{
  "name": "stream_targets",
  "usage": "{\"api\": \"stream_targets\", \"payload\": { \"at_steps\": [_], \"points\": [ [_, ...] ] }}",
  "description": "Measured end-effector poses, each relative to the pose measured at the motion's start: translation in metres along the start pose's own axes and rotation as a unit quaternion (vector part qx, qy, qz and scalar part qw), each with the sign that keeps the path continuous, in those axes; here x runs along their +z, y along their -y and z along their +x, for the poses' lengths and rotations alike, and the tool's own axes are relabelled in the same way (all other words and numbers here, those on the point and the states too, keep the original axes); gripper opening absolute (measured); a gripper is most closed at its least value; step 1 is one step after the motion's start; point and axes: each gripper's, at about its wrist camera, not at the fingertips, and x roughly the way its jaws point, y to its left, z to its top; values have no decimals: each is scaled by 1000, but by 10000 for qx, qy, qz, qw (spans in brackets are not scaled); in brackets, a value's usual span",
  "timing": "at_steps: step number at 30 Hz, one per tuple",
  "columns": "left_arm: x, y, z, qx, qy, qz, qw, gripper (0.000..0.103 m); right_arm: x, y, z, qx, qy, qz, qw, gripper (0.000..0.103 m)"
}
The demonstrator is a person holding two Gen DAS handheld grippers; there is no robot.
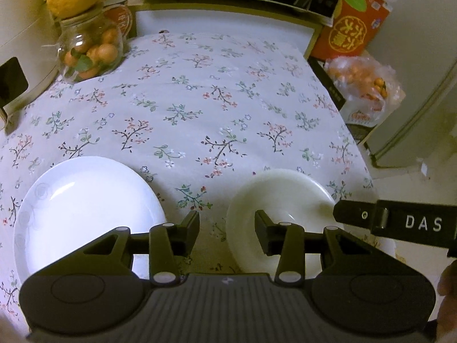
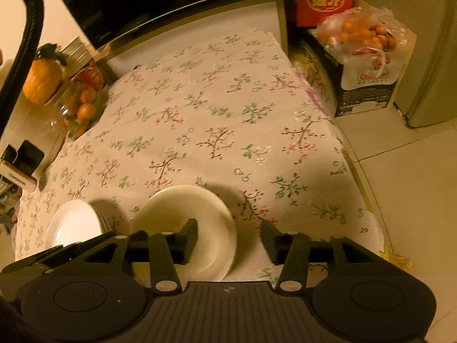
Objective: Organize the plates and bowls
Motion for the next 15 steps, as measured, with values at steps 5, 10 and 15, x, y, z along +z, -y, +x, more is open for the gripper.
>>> {"api": "stream_targets", "payload": {
  "at_steps": [5,10,15],
  "points": [
    [0,-1,7,-56,-125,-67,9999,38,-1,3,4,7,-85,116,9999,64],
    [1,-6,11,-78,-148,-97,9998,28,-3,7,12,86,-278,384,9988,62],
    [2,-7,18,-156,-215,-59,9996,25,-3,9,15,77,-308,435,9985,56]
  ]
}}
